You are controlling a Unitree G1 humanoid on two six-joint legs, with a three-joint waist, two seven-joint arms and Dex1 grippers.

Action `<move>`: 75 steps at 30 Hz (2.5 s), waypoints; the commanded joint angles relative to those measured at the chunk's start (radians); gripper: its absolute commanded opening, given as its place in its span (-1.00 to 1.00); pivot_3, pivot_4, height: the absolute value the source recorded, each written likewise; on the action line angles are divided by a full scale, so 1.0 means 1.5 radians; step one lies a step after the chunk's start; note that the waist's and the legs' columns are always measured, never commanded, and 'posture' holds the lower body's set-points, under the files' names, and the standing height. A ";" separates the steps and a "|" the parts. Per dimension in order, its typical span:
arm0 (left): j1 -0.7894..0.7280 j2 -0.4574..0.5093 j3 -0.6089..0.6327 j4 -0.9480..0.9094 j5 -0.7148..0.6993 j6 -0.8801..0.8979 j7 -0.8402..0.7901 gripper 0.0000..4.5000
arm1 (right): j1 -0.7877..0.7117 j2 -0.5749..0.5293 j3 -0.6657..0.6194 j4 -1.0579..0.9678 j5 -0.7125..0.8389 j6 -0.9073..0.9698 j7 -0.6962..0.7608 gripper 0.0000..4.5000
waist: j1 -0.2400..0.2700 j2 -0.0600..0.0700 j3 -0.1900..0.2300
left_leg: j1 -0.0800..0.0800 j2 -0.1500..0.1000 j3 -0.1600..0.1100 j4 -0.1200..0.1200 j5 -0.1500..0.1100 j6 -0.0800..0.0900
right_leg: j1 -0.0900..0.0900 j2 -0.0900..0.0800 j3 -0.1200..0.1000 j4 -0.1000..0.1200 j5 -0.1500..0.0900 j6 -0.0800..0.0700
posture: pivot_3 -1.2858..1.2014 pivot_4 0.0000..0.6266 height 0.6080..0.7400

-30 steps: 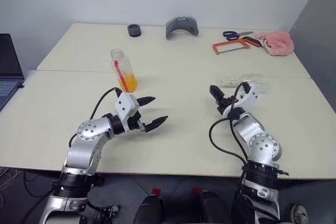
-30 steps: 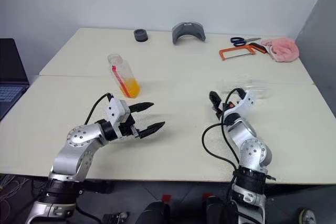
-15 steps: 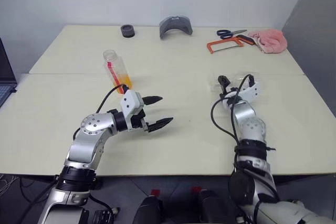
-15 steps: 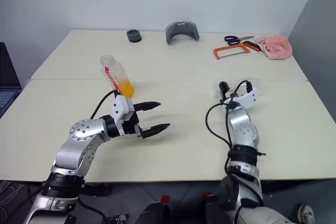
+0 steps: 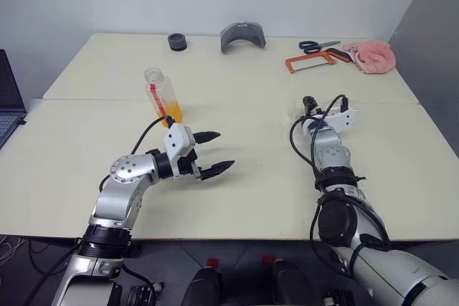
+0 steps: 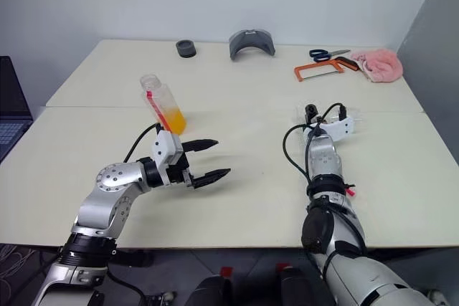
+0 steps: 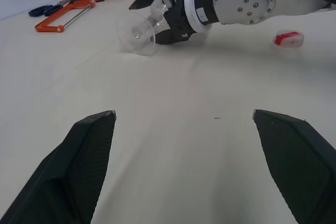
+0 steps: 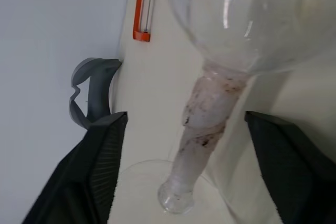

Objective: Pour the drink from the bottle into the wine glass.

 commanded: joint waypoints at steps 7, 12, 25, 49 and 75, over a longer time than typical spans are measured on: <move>-0.008 -0.001 -0.003 -0.037 -0.001 0.004 0.009 1.00 | 0.010 -0.004 0.026 -0.043 -0.004 0.023 0.042 -0.85 | 0.000 0.000 0.000 | 0.000 0.001 0.000 0.000 0.000 0.000 | 0.000 0.000 0.000 0.000 0.000 0.000 | 0.03 -0.52 1.00; 0.005 0.005 0.003 -0.054 -0.004 0.018 0.017 1.00 | 0.127 -0.020 0.226 -0.230 -0.160 0.027 0.143 -0.94 | 0.001 0.002 0.001 | -0.002 0.001 -0.001 0.000 0.000 0.000 | -0.001 0.000 0.000 0.000 0.000 0.000 | 0.03 -0.52 1.00; 0.049 0.024 0.019 -0.072 -0.002 0.028 0.026 1.00 | 0.354 -0.073 0.505 -0.356 -0.439 -0.073 0.263 -0.94 | 0.000 0.002 0.001 | 0.000 0.000 -0.002 -0.001 0.000 0.000 | -0.001 0.001 0.000 -0.001 0.000 0.000 | 0.03 -0.52 1.00; 0.131 0.049 0.139 -0.236 -0.052 0.157 0.173 1.00 | 0.119 0.039 0.570 -0.042 -0.516 -0.269 0.399 -0.94 | -0.006 0.002 0.002 | 0.001 0.005 -0.002 -0.001 0.000 0.000 | -0.001 0.002 -0.002 0.000 -0.001 -0.002 | 0.03 -0.52 1.00; 0.238 0.160 0.344 -0.363 -0.170 0.286 0.193 1.00 | 0.073 0.050 0.526 0.105 -0.520 -0.343 0.428 -0.94 | 0.000 0.002 0.002 | 0.001 0.001 -0.002 -0.001 0.000 -0.001 | 0.000 0.000 0.000 0.000 0.000 -0.001 | 0.03 -0.52 1.00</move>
